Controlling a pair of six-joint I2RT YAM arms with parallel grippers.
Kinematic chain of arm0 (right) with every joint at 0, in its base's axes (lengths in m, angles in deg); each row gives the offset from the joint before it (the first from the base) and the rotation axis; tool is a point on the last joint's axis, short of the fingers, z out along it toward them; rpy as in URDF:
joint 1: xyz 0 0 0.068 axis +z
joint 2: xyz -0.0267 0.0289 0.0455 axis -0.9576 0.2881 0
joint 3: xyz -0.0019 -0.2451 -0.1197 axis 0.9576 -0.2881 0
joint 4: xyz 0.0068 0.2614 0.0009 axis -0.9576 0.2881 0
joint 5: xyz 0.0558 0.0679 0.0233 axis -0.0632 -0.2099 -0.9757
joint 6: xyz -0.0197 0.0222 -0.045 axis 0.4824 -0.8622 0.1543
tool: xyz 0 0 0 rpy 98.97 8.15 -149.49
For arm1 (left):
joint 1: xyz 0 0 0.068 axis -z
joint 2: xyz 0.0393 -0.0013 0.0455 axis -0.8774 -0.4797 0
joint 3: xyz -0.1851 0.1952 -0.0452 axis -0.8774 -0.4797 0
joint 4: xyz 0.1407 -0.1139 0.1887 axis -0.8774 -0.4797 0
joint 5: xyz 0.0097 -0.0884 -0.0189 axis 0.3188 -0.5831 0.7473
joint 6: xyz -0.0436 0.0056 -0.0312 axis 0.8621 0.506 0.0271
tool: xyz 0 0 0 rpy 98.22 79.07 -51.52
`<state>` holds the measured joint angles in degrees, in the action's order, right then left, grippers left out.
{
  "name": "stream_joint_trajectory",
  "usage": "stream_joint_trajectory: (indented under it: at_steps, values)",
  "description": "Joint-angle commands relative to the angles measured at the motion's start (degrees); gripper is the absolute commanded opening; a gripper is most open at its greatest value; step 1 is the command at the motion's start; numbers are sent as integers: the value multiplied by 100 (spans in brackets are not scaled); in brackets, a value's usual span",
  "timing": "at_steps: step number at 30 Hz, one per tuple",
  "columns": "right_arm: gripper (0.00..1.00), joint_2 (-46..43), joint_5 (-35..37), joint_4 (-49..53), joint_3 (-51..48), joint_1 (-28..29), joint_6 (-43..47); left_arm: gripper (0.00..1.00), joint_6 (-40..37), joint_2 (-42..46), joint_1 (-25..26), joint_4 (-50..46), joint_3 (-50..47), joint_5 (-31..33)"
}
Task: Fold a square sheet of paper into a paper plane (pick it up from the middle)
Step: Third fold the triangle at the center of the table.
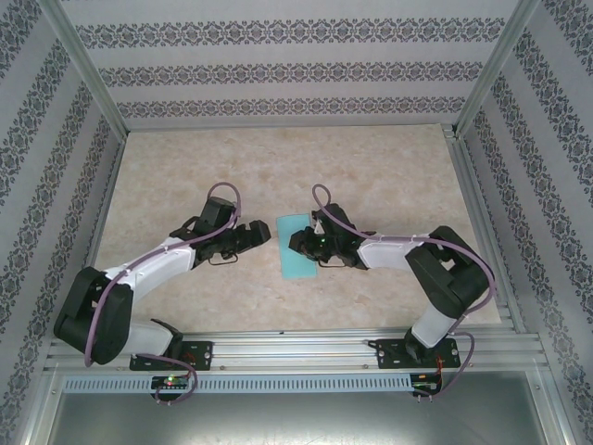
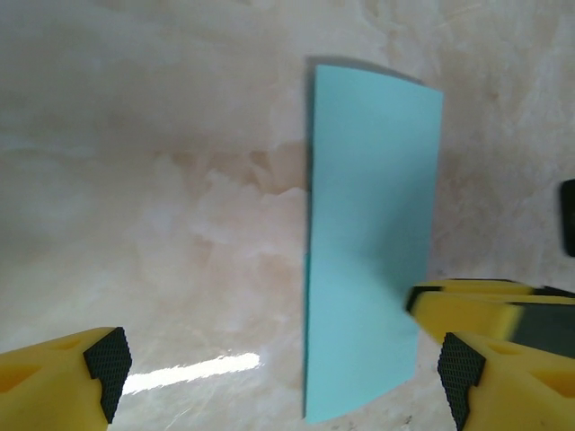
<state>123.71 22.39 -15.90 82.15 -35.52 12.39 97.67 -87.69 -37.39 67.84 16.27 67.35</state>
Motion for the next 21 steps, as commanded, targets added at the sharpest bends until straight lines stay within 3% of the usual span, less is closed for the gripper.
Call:
stream_joint_trajectory:
  at_steps: [1,11,15,21]
  values:
    - [26,308,261,-210,-108,118,-315,90,-168,-136,47,261,247,-201]
    - [26,198,1678,-429,-534,659,-1140,71,-135,-1076,91,680,833,-698]
    - [30,-474,1665,-359,-546,674,-620,62,-225,-1599,137,573,1290,-858]
    - [36,-1393,1830,685,-591,430,101,50,-256,-2220,248,602,1841,-1181]
